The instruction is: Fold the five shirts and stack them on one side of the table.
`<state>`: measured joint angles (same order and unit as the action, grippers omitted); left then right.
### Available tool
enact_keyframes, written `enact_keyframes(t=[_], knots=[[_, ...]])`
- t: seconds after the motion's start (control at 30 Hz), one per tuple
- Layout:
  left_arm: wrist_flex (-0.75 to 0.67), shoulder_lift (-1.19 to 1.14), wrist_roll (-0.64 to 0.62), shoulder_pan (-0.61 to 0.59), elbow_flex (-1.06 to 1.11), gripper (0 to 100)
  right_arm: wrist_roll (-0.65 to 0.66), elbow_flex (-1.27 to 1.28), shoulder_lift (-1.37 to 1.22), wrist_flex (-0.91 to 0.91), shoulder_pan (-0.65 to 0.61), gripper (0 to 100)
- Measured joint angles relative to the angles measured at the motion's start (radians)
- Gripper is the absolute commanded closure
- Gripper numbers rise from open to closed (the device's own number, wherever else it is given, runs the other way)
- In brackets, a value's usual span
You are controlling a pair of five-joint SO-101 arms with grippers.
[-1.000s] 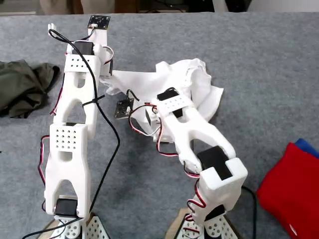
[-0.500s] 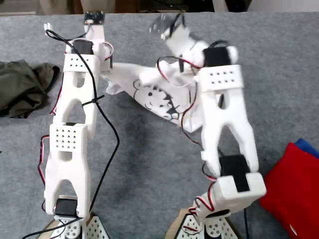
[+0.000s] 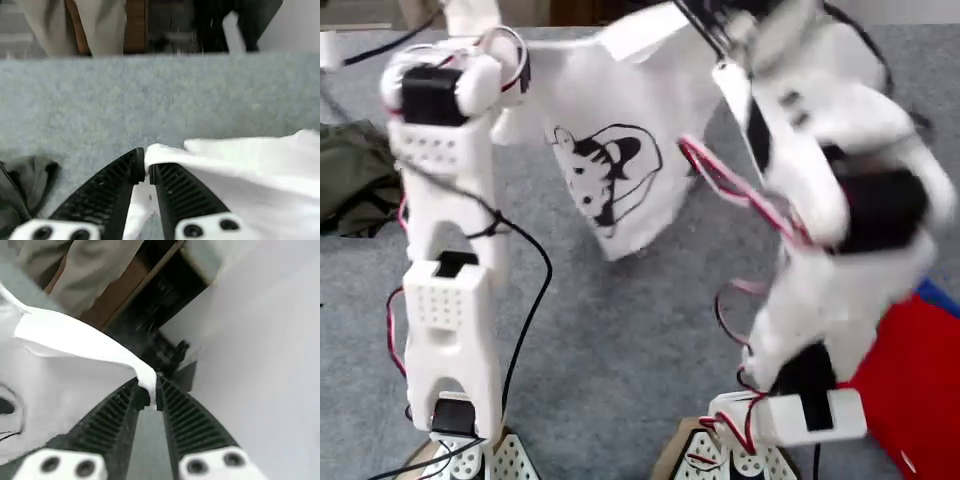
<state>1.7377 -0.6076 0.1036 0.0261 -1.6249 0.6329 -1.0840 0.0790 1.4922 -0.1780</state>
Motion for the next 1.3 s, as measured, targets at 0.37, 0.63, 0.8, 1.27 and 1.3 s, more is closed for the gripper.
enact_keyframes(t=[0.37, 0.63, 0.8, 1.27, 1.3], knots=[[0.012, 0.362, -0.097, 0.071, 0.117, 98, -0.012, -0.114, 0.196, 0.061, 0.058, 99.5], [0.012, 0.743, -0.107, 0.183, 0.637, 98, -0.018, -0.120, 0.361, 0.126, 0.201, 99.5], [0.012, 1.014, -0.107, 0.199, 0.968, 98, -0.018, -0.120, 0.445, 0.135, 0.259, 99.5], [-0.086, 1.501, -0.107, 0.196, 1.421, 98, -0.018, -0.114, 0.565, -0.055, 0.272, 99.5], [-0.098, 1.516, -0.107, 0.195, 1.450, 98, -0.018, -0.100, 0.568, -0.075, 0.272, 99.5]])
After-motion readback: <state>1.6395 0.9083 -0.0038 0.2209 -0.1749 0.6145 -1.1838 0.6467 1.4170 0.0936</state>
